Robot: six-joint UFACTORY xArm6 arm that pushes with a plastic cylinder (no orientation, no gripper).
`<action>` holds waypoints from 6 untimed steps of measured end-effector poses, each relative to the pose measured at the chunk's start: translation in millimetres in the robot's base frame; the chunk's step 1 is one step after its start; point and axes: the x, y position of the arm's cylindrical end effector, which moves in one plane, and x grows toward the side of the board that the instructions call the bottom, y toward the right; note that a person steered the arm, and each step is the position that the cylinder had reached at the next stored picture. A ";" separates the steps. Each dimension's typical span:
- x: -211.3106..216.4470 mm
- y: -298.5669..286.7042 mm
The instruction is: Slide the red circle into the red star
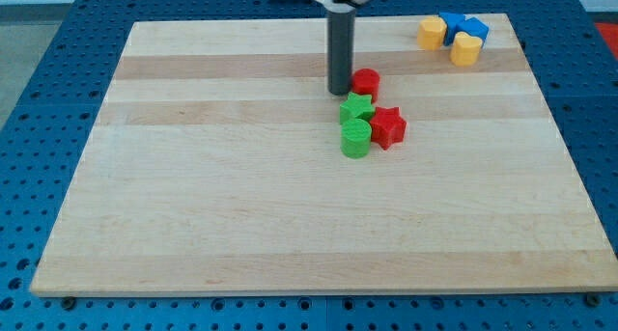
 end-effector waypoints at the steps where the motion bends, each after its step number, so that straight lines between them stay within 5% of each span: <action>1: -14.2 5.2; 2: -50.3 10.3; 6: 6.7 28.2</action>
